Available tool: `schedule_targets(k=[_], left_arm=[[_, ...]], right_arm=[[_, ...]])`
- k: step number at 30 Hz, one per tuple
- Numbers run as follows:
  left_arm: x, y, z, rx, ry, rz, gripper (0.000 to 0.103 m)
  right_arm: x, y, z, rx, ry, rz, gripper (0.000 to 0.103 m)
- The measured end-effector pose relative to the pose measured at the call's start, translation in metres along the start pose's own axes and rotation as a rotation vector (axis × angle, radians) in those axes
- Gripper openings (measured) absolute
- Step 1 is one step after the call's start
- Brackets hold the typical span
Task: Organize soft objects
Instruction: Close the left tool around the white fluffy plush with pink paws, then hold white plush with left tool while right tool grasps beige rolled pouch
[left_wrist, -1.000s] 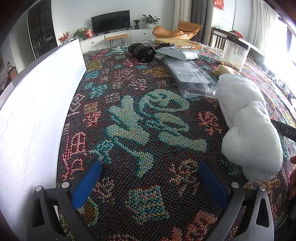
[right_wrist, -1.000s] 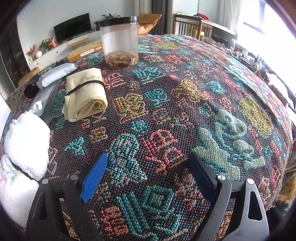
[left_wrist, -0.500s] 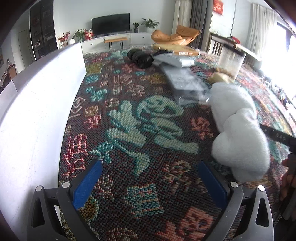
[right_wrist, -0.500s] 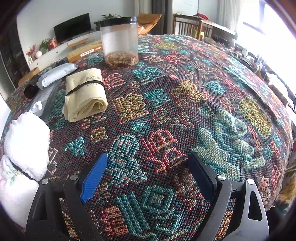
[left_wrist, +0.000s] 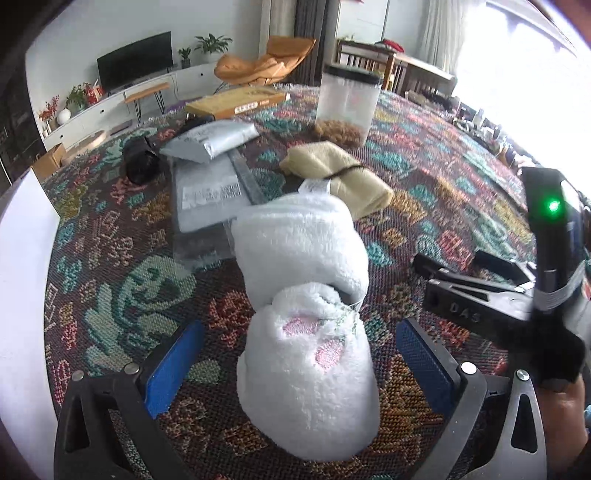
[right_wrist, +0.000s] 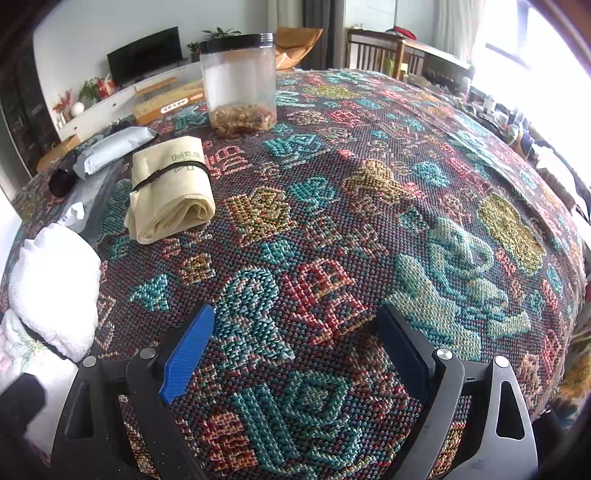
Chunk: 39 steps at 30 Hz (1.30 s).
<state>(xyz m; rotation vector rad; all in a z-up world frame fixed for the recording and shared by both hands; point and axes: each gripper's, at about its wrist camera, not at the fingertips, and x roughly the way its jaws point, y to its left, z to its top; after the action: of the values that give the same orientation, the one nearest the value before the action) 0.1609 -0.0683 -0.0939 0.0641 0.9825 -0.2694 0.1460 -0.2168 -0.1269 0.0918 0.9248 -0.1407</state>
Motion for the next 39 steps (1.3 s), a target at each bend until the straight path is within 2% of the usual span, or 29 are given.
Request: schedule_targets(k=[1, 3, 4, 5, 7, 12, 16, 20, 21, 22, 23, 25, 28, 32, 39], left_arm=[[0.006, -0.001, -0.002, 0.003, 0.016, 0.016, 0.102], [0.009, -0.001, -0.007, 0.008, 0.02, 0.038, 0.09], [0.007, 0.0, -0.009, 0.009, 0.013, 0.031, 0.07], [0.006, 0.001, -0.011, 0.006, 0.015, 0.008, 0.055], [-0.002, 0.003, -0.016, -0.004, -0.001, -0.009, 0.048], [-0.041, 0.017, -0.028, -0.07, -0.062, 0.005, 0.047], [-0.064, 0.046, -0.043, -0.167, -0.078, 0.053, 0.047], [-0.062, 0.071, -0.057, -0.242, -0.058, 0.118, 0.049], [-0.058, 0.075, -0.06, -0.258, -0.056, 0.137, 0.052], [-0.053, 0.079, -0.063, -0.269, -0.054, 0.144, 0.063], [-0.047, 0.081, -0.065, -0.276, -0.048, 0.149, 0.078], [-0.034, 0.083, -0.067, -0.28, -0.031, 0.17, 0.091], [-0.017, 0.081, -0.068, -0.251, 0.006, 0.193, 0.091], [-0.01, 0.078, -0.071, -0.201, -0.019, 0.236, 0.103], [-0.01, 0.08, -0.074, -0.215, -0.043, 0.23, 0.103]], right_arm=[[0.0, 0.0, 0.0, 0.0, 0.0, 0.0, 0.092], [0.0, 0.0, 0.0, 0.0, 0.0, 0.0, 0.092], [0.0, 0.0, 0.0, 0.0, 0.0, 0.0, 0.092], [0.0, 0.0, 0.0, 0.0, 0.0, 0.0, 0.092], [0.0, 0.0, 0.0, 0.0, 0.0, 0.0, 0.092], [0.0, 0.0, 0.0, 0.0, 0.0, 0.0, 0.092], [0.0, 0.0, 0.0, 0.0, -0.001, 0.0, 0.092], [0.0, 0.0, 0.0, 0.0, -0.001, 0.0, 0.092], [0.0, 0.001, 0.0, 0.001, -0.001, 0.0, 0.092], [0.0, 0.001, 0.0, 0.0, -0.001, 0.0, 0.092], [0.0, 0.0, 0.0, 0.0, -0.001, 0.0, 0.092], [0.0, 0.001, 0.0, 0.0, -0.001, 0.0, 0.092], [0.0, 0.001, 0.0, 0.001, -0.001, 0.0, 0.092], [0.0, 0.001, 0.0, 0.001, -0.001, 0.0, 0.092], [0.0, 0.001, 0.0, 0.001, -0.001, -0.001, 0.092]])
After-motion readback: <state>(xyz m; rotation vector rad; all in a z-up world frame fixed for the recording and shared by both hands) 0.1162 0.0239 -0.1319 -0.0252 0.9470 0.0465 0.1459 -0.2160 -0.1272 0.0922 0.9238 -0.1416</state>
